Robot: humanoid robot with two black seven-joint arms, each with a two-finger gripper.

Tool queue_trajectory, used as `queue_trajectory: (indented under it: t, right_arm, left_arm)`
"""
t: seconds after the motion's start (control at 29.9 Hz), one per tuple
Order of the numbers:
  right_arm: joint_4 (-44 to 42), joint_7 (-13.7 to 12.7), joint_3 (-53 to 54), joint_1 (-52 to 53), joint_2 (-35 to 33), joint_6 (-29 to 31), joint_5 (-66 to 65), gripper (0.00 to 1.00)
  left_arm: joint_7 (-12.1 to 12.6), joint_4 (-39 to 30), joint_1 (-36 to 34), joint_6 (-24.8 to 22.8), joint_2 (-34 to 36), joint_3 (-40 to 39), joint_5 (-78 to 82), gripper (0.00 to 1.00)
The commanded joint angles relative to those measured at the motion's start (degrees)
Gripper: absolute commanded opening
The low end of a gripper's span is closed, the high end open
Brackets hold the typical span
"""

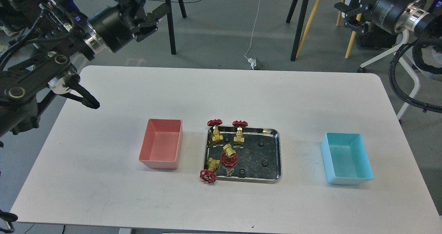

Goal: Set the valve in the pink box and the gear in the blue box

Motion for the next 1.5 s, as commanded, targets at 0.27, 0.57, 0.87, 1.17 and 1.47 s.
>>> queue_trajectory:
  t: [0.27, 0.57, 0.87, 1.17, 1.47]
  right_arm:
    - [-0.44, -0.19, -0.07, 1.5, -1.48, 1.56, -0.63, 1.0]
    - [-0.26, -1.24, -0.77, 2.29, -3.16, 1.65, -0.89, 1.0]
    - [-0.35, -1.24, -1.13, 2.29, -4.21, 1.74, -0.89, 1.0]
    - [-0.26, -1.24, -1.13, 2.21, -4.12, 1.82, -1.24, 1.0]
    - [-0.35, -1.24, -1.3, 2.03, -4.04, 2.0, -1.33, 1.0]
  left_arm:
    - [0.01, -9.35, 17.5, 30.33, -8.58, 1.0, 48.82, 1.0]
    - [0.01, 6.36, 21.99, 47.64, -24.65, 4.69, 77.15, 1.0]
    - [0.01, 23.77, 22.08, 47.64, -32.32, 4.78, 81.93, 1.0]
    - [0.01, 27.74, 22.17, 47.64, -32.32, 7.24, 81.93, 1.0]
    - [0.01, 27.57, 23.14, 47.64, -32.32, 9.7, 81.93, 1.0]
